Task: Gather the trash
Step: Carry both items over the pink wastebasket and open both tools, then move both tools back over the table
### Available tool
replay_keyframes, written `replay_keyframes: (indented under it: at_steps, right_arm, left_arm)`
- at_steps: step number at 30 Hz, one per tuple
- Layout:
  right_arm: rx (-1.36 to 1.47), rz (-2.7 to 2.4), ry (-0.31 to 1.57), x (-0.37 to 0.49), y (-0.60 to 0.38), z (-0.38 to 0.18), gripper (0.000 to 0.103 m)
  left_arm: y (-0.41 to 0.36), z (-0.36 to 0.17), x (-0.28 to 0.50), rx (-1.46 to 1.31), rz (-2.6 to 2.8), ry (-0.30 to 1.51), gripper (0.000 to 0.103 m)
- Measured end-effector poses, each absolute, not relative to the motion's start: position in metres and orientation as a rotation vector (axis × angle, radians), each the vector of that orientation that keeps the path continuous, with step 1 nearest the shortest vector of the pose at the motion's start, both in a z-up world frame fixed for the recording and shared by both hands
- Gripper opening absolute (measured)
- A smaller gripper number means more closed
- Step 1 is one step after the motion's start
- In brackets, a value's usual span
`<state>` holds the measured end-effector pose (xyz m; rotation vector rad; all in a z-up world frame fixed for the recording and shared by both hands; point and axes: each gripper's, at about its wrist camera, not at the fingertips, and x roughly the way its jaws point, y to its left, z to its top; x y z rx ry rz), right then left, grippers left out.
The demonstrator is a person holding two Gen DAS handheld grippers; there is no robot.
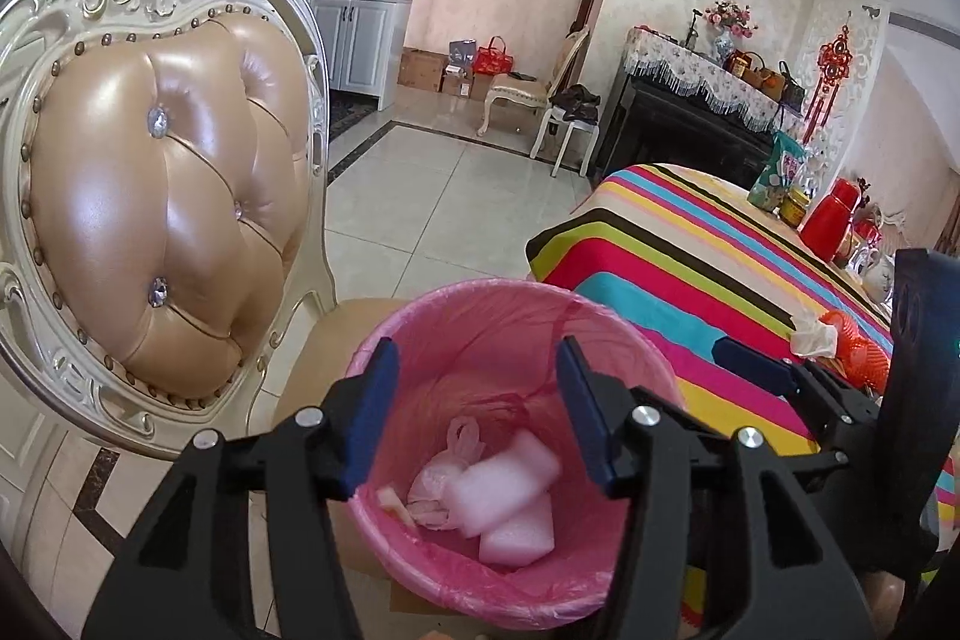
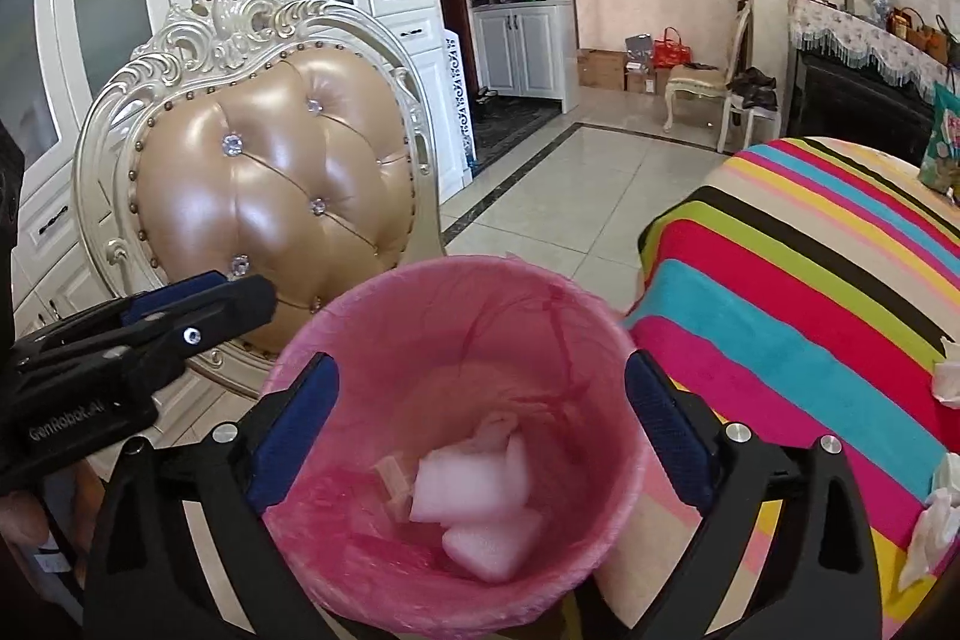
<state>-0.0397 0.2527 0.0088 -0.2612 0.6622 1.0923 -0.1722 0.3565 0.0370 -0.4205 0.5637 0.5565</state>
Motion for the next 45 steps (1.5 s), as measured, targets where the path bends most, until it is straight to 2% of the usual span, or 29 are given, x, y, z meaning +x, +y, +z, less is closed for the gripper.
replay_keyframes:
  at_steps: [10, 14, 18, 36, 45]
  right_arm:
    - [-0.24, 1.021, 0.652, -0.013, 0.217, 0.012, 0.091]
    - [-0.227, 0.993, 0.639, -0.004, 0.196, 0.015, 0.091]
    - [-0.226, 0.94, 0.625, 0.008, 0.171, 0.017, 0.091]
    - [-0.19, 0.659, 0.56, 0.074, -0.013, 0.014, 0.092]
    - [-0.083, 0.536, 0.572, 0.11, -0.09, 0.004, 0.092]
  left_arm:
    - [0.346, 0.04, -0.162, -0.406, 0.542, 0.565, 0.053]
    - [0.336, 0.042, -0.155, -0.393, 0.526, 0.56, 0.059]
    - [0.321, 0.044, -0.143, -0.348, 0.517, 0.567, 0.06]
    - [0.222, 0.023, -0.053, -0.358, 0.273, 0.6, 0.06]
    - [0.16, 0.014, -0.005, -0.316, 0.201, 0.633, 0.061]
